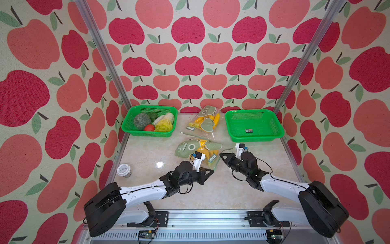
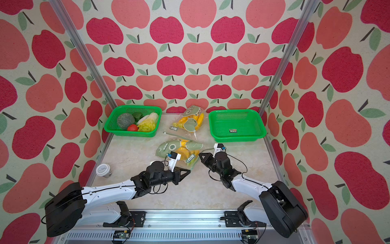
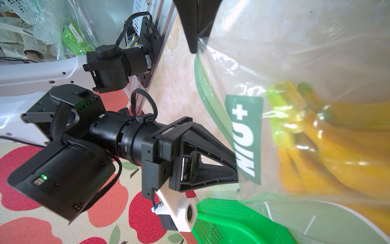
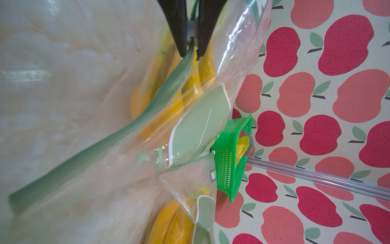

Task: Open the zip-top bag and take out the banana
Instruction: Unzip the zipper on the zipper food storage bag.

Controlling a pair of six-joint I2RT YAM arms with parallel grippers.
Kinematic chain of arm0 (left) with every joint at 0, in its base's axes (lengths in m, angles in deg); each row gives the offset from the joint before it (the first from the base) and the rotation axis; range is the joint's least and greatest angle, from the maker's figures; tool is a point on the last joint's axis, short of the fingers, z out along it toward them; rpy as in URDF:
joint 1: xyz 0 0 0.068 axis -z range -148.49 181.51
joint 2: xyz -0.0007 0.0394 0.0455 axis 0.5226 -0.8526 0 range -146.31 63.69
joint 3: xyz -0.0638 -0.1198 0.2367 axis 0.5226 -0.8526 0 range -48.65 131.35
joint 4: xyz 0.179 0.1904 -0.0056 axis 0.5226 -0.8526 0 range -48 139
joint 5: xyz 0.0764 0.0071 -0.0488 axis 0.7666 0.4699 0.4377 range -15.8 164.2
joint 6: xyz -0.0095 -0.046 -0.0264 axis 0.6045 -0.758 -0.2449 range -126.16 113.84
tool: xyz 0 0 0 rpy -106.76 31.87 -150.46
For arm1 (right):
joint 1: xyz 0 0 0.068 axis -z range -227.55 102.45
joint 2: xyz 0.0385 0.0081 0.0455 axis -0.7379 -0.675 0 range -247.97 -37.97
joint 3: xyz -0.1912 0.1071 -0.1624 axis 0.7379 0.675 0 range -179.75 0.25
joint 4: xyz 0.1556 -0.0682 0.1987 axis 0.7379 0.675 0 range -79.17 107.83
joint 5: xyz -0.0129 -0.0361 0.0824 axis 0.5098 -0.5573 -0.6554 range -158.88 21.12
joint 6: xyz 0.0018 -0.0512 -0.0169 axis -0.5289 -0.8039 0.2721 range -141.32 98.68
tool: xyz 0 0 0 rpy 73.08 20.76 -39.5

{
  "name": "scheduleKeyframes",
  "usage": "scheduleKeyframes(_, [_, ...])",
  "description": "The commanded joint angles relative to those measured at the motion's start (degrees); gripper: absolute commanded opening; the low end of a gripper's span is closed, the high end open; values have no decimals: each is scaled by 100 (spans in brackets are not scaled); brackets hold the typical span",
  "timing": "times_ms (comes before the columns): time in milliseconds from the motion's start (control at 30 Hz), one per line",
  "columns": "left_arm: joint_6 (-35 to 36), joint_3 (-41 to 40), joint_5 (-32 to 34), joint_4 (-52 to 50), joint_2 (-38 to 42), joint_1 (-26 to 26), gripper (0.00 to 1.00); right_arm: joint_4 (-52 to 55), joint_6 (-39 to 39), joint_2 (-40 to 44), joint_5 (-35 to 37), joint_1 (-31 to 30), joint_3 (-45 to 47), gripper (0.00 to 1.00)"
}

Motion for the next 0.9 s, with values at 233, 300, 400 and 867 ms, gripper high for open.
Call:
scheduleKeyframes(233, [293, -248, -329, -485, 595, 116, 0, 532, -483, 328, 597, 683, -74, 11])
scheduleKeyframes(300, [302, -284, -326, -549, 657, 116, 0, 559, -533, 323, 570, 764, -100, 11])
scheduleKeyframes(400, [300, -333, -346, -643, 658, 116, 0, 630, -618, 302, 531, 898, -165, 11])
scheduleKeyframes(867, [438, -523, -299, -1160, 1082, 107, 0, 840, -924, 126, 423, 1299, -373, 12])
